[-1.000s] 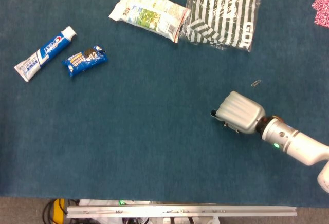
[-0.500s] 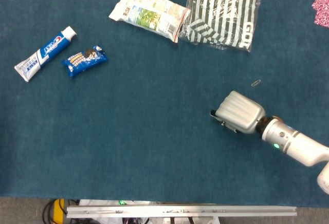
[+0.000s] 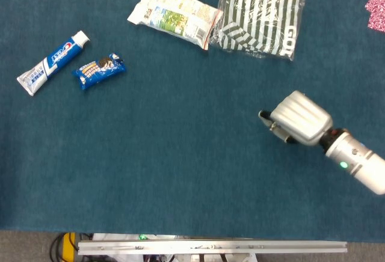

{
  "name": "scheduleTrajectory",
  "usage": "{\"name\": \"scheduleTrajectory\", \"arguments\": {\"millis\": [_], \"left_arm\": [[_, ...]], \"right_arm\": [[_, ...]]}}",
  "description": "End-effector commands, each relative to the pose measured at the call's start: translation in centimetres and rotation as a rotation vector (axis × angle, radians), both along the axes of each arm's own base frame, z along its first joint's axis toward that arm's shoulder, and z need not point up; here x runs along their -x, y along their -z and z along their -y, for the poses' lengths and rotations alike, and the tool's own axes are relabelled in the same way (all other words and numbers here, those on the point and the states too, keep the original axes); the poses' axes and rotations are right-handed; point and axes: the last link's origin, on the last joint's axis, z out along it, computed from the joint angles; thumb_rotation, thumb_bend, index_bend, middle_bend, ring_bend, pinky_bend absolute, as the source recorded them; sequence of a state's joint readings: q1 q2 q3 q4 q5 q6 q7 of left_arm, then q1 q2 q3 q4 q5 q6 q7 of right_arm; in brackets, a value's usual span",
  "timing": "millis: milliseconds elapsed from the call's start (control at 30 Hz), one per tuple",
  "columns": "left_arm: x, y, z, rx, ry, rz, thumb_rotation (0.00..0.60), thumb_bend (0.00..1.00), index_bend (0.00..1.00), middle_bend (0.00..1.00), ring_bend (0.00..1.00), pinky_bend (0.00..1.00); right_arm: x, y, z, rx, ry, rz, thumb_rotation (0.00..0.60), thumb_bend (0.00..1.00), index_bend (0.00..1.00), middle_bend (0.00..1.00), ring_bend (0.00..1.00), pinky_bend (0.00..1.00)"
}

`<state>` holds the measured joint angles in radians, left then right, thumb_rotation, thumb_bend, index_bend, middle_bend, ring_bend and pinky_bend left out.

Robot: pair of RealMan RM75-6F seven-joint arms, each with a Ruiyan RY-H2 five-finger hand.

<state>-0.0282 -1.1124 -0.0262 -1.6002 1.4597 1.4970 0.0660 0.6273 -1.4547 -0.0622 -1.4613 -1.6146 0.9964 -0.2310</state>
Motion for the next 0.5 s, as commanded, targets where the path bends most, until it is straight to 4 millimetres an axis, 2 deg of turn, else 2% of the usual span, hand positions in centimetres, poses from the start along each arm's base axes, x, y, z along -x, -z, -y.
{"name": "scheduleTrajectory", "arguments": {"millis": [33, 233, 500], "left_arm": [[-0.1, 0.0, 0.0, 0.001, 0.003, -0.002, 0.600, 0.19, 0.00, 0.07, 0.06, 0.04], [-0.4, 0.1, 0.1, 0.006, 0.010, -0.005, 0.600, 0.19, 0.00, 0.07, 0.06, 0.04], [-0.6, 0.3, 0.0, 0.012, 0.008, -0.008, 0.600, 0.19, 0.00, 0.07, 0.06, 0.04]], "right_arm": [[0.2, -0.9, 0.3, 0.026, 0.020, 0.028, 0.600, 0.42, 0.69, 1.00, 1.00, 1.00], [1.4, -1.9, 1.3, 0.065, 0.071, 0.029, 0.600, 0.42, 0.70, 1.00, 1.00, 1.00], [2.7, -2.1, 2.2, 0.086, 0.121, 0.027, 0.600, 0.42, 0.70, 1.00, 1.00, 1.00]]}}
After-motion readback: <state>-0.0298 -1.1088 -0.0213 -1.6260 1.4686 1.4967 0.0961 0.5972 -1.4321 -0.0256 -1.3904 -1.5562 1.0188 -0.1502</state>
